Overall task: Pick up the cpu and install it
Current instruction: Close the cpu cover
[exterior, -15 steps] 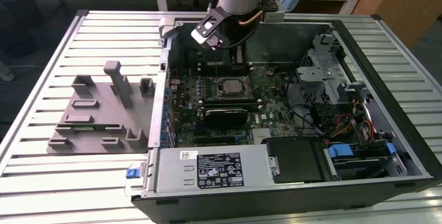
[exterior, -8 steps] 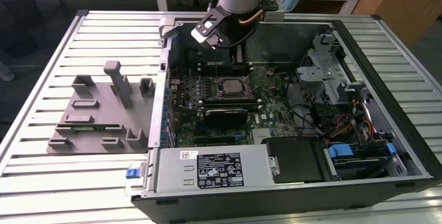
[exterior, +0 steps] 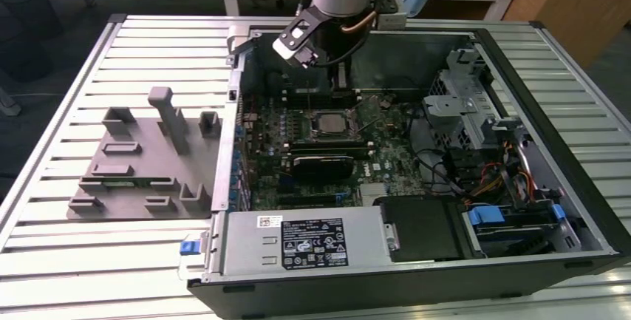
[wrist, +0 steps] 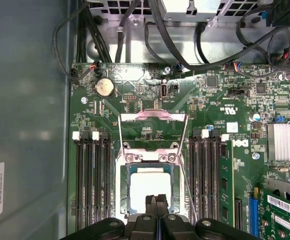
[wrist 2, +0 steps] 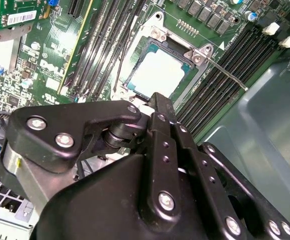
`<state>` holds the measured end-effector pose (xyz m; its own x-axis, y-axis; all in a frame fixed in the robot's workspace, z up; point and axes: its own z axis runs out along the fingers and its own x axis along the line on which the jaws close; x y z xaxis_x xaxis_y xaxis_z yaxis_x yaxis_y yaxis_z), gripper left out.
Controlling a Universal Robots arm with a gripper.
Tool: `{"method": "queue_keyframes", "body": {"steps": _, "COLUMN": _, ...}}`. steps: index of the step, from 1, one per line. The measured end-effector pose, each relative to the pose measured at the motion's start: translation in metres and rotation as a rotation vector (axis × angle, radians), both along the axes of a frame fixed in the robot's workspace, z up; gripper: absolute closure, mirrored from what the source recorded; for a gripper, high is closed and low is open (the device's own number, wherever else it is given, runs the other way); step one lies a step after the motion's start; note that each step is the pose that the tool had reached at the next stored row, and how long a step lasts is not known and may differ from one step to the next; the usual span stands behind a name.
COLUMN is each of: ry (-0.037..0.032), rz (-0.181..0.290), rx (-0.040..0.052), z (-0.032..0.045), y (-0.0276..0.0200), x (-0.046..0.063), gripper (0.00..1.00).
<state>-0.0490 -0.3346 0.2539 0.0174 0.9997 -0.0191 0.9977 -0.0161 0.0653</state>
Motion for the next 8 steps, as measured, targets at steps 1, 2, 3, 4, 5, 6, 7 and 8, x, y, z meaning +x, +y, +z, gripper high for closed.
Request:
{"method": "queue_keyframes", "body": {"steps": 1, "ry": 0.0, "rz": 0.0, "rx": -0.0004, "z": 0.0005, "y": 0.0, "x": 0.0, "gripper": 0.89}}
{"method": "queue_keyframes", "body": {"steps": 2, "ry": 0.0, "rz": 0.0, "rx": -0.0008, "z": 0.001, "y": 0.0, "x": 0.0, "gripper": 0.89}}
{"method": "queue_keyframes", "body": {"steps": 3, "ry": 0.0, "rz": 0.0, "rx": -0.0011, "z": 0.0015, "y": 0.0, "x": 0.0, "gripper": 0.89}}
{"method": "queue_keyframes", "body": {"steps": 4, "ry": 0.0, "rz": 0.0, "rx": -0.0013, "z": 0.0021, "y": 0.0, "x": 0.0, "gripper": 0.89}}
{"method": "queue_keyframes", "body": {"steps": 5, "ry": 0.0, "rz": 0.0, "rx": -0.0014, "z": 0.0027, "y": 0.0, "x": 0.0, "gripper": 0.89}}
{"method": "queue_keyframes", "body": {"steps": 6, "ry": -0.0001, "rz": 0.0, "rx": -0.0015, "z": 0.0035, "y": 0.0, "x": 0.0, "gripper": 0.89}}
{"method": "queue_keyframes", "body": {"steps": 7, "ry": -0.0001, "rz": 0.0, "rx": -0.0015, "z": 0.0043, "y": 0.0, "x": 0.0, "gripper": 0.89}}
{"method": "queue_keyframes", "body": {"steps": 8, "ry": -0.0001, "rz": 0.0, "rx": -0.0016, "z": 0.0052, "y": 0.0, "x": 0.0, "gripper": 0.89}}
